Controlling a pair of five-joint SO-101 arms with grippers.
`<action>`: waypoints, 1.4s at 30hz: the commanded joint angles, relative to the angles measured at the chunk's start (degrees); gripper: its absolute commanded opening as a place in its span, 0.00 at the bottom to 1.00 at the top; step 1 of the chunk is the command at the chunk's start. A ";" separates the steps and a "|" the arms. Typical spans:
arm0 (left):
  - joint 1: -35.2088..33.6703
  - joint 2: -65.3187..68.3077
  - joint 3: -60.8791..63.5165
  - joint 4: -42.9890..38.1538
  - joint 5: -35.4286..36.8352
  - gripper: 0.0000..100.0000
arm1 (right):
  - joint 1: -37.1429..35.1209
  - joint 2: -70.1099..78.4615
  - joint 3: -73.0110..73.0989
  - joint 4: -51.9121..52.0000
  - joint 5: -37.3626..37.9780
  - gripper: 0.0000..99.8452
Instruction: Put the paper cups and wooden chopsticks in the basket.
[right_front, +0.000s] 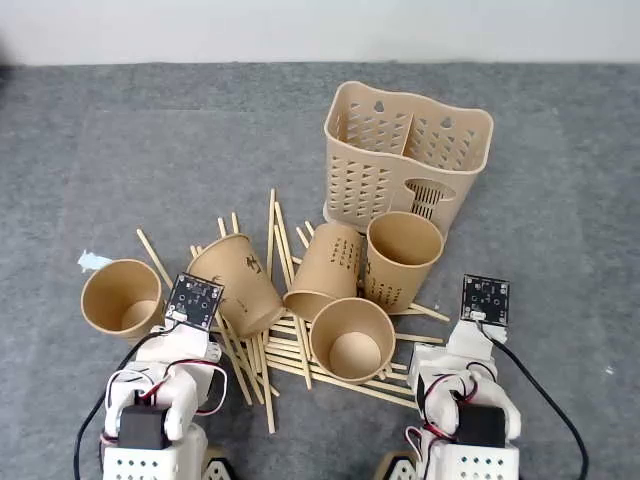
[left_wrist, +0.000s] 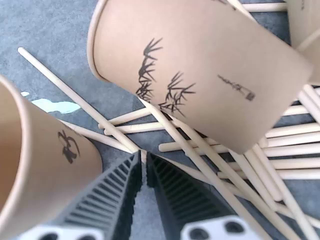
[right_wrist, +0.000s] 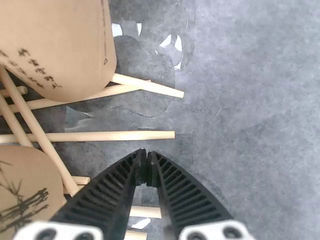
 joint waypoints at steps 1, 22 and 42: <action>-0.26 -0.79 -0.31 0.18 -0.09 0.02 | 0.22 -0.48 0.88 0.40 0.26 0.01; -0.26 -0.79 -0.31 0.18 -0.09 0.02 | 5.76 -0.48 -5.54 0.66 1.85 0.01; -0.26 -0.79 -0.31 0.18 -0.09 0.02 | 5.85 0.04 -37.71 7.87 23.47 0.02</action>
